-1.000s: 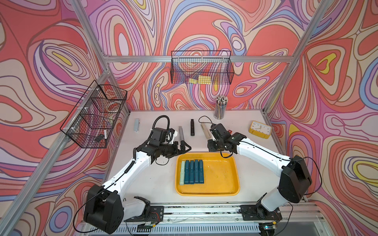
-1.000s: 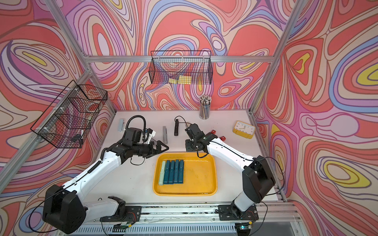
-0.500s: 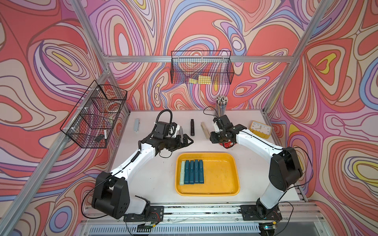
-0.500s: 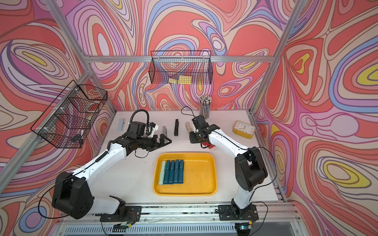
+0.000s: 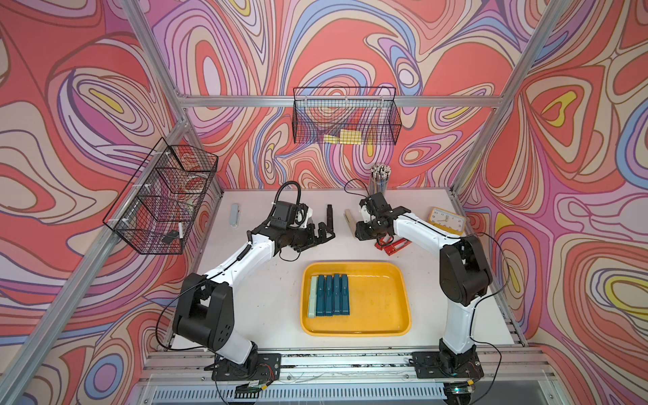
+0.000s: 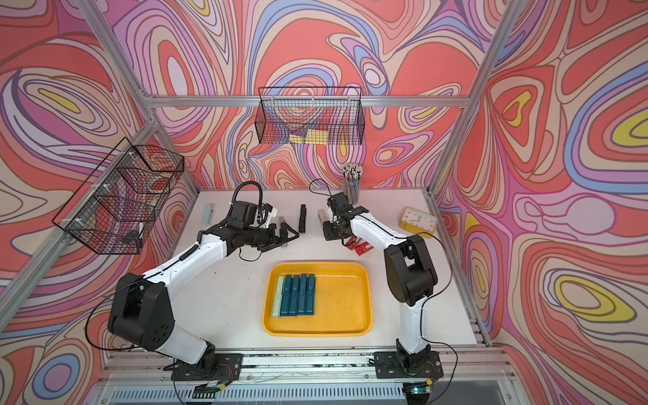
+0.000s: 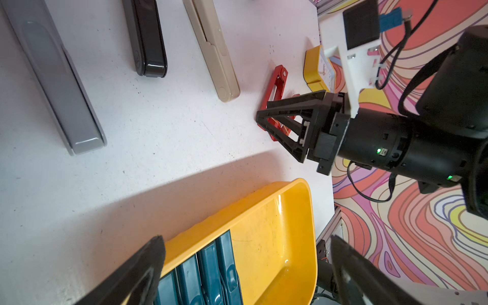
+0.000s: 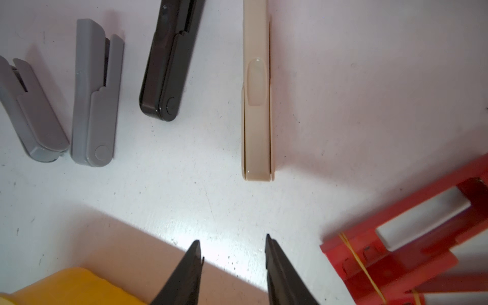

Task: Put the pruning pliers into the storage box
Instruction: Pick up the pruning pliers from the center of the board.

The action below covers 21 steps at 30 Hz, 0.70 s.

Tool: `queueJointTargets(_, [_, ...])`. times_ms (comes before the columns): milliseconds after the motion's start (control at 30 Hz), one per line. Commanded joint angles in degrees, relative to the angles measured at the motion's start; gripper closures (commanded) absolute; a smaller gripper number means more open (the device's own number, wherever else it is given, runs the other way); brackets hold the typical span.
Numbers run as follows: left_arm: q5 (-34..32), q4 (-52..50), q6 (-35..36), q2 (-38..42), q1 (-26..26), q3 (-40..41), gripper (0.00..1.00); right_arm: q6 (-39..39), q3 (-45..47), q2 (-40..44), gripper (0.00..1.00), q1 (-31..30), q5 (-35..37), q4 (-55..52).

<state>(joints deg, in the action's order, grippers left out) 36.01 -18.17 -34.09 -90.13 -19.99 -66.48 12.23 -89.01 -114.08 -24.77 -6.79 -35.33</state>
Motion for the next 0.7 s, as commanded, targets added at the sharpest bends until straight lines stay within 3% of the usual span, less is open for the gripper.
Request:
queueJointTargets(0, [0.72,1.02,0.95,-1.57,-0.01,-2.20,0.01,-1.80,-2.62,-2.29,0.56,0.40,-0.11,0.70])
queueJointTargets(367, [1.32,1.80,0.60,-4.00,1.22,-2.60,0.01,-5.02,-9.46,-8.28,0.40,1.36,2.29,0.35])
queueJointTargets(667, [4.24,6.75,-2.04,-5.32,4.05,-1.19,0.01,-5.87,-14.76,-13.54,0.40,1.80,1.95,-0.48])
